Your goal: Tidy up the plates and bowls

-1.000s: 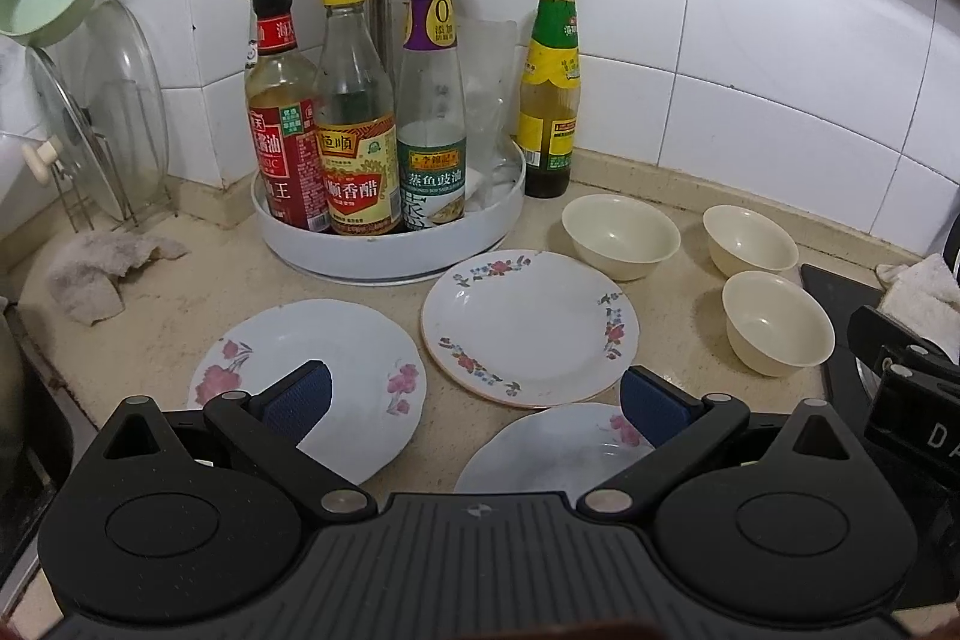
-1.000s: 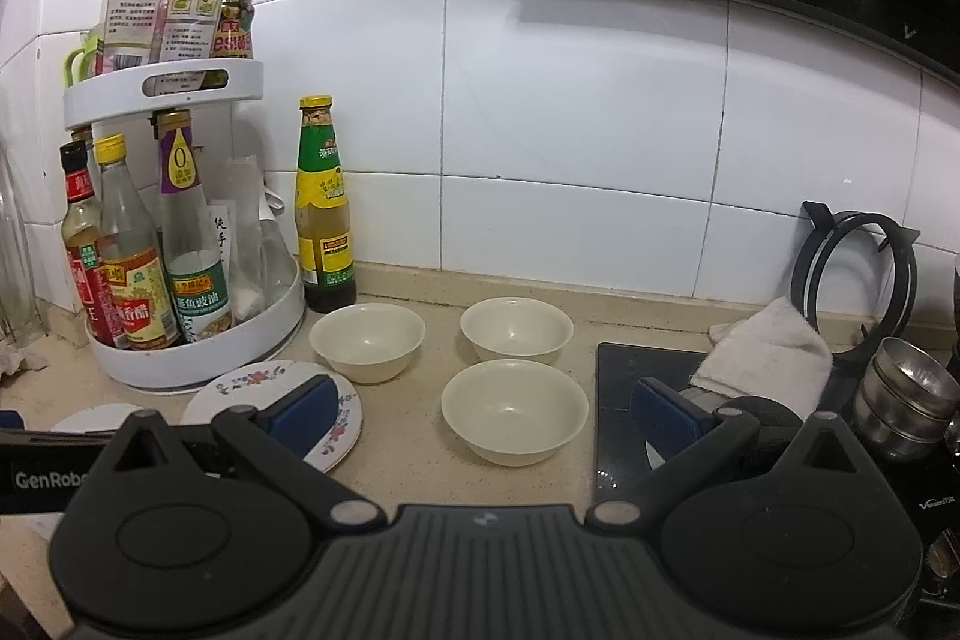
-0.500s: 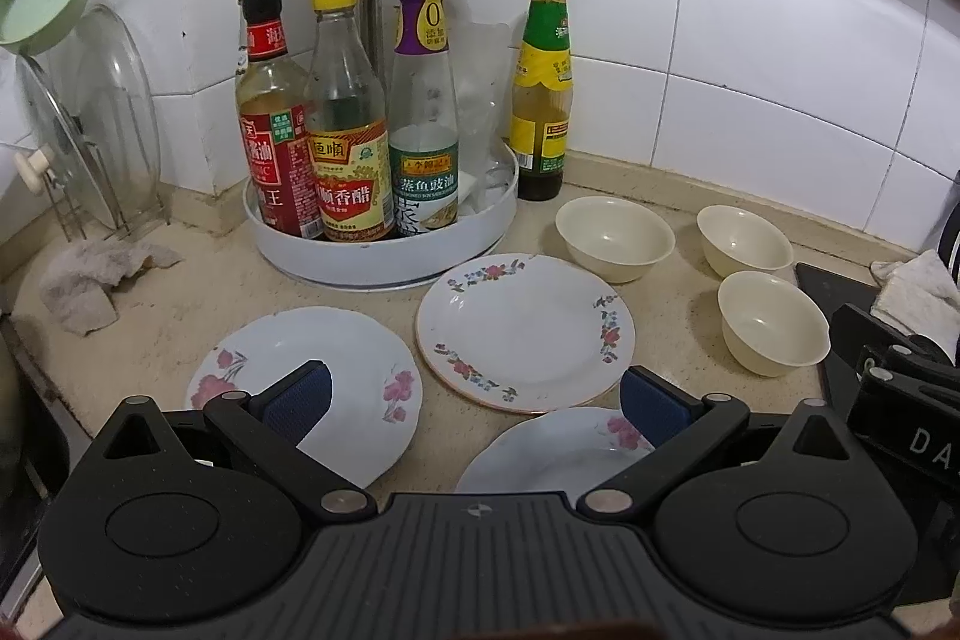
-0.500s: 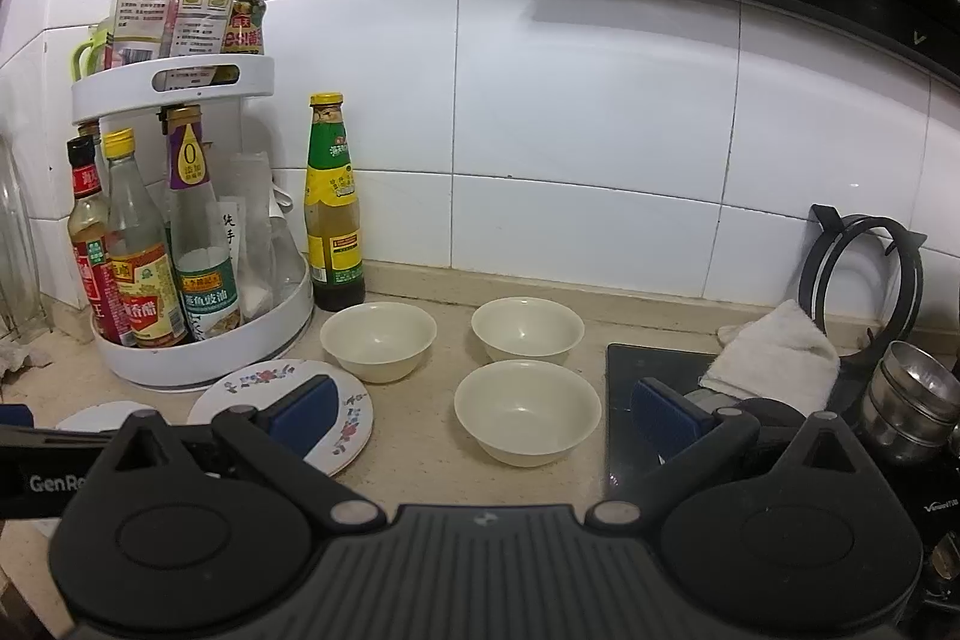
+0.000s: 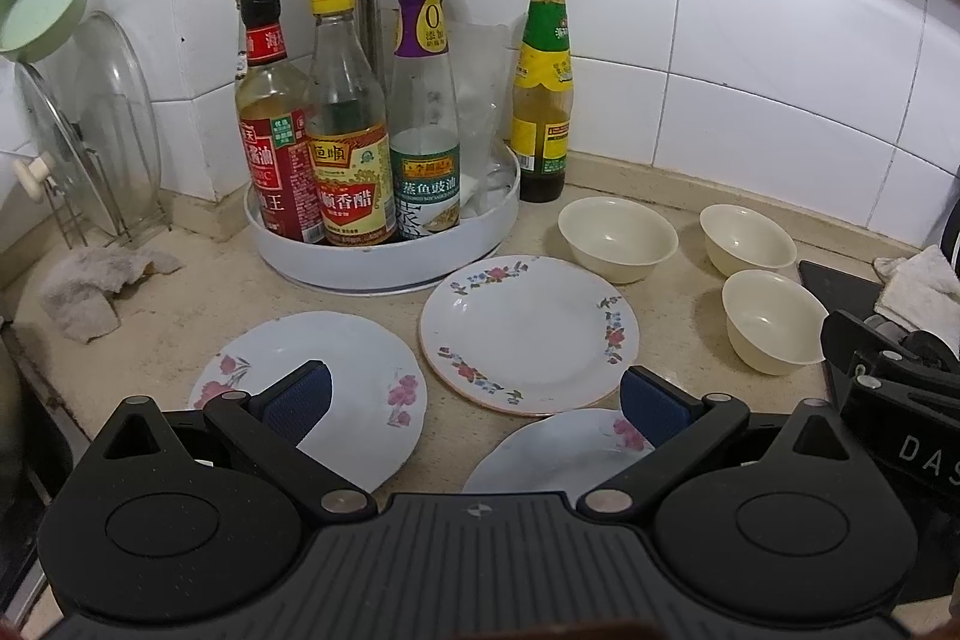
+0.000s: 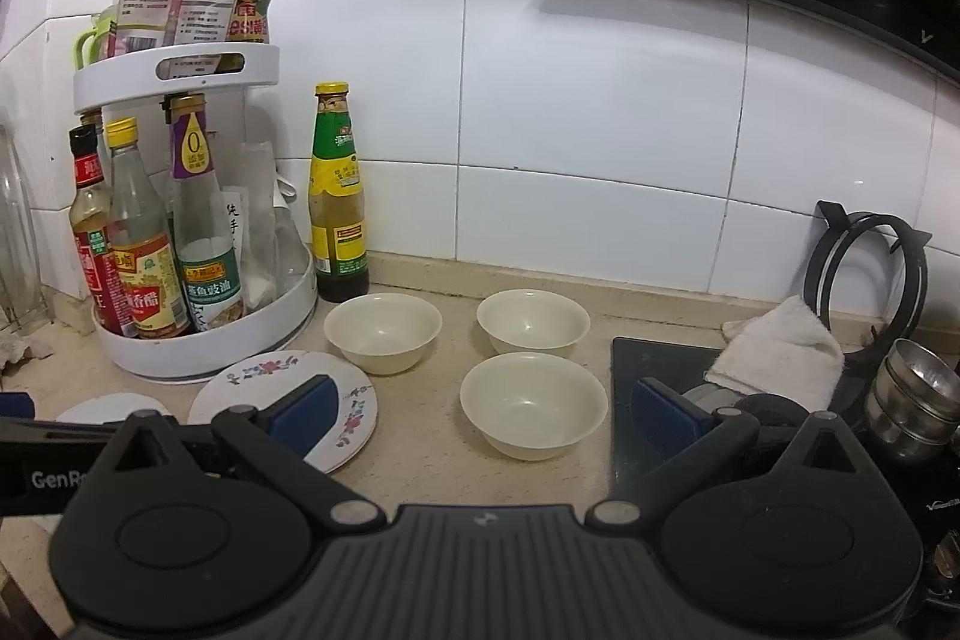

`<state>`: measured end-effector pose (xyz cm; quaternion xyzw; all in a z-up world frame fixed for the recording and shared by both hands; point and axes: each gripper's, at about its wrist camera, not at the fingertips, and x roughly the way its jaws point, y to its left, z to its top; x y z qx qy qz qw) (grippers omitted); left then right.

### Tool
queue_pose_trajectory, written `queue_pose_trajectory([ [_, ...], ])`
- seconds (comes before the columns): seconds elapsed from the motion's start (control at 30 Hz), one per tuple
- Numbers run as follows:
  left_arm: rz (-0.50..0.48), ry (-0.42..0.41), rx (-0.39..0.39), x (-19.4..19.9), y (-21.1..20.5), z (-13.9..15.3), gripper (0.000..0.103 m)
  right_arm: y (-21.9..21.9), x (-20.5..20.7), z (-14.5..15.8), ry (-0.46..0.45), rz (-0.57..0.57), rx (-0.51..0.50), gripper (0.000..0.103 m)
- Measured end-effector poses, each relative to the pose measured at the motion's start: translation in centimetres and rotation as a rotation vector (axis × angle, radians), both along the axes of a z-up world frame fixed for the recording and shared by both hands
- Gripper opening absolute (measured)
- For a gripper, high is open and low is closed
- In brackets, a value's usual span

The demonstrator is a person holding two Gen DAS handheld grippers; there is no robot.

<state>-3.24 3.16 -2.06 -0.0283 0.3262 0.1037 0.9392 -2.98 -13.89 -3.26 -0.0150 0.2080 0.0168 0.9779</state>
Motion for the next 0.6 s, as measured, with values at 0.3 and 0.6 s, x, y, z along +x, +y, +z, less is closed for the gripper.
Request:
queue_pose_trajectory([
  [0.3,0.023,0.010,0.004,0.1,0.6,-0.2,0.103,0.6,0.3,-0.3,0.013,0.020,0.001,0.102],
  [0.6,0.089,0.028,-0.008,0.2,2.5,-1.0,0.102,2.6,1.5,-0.8,0.038,0.077,-0.020,0.102],
])
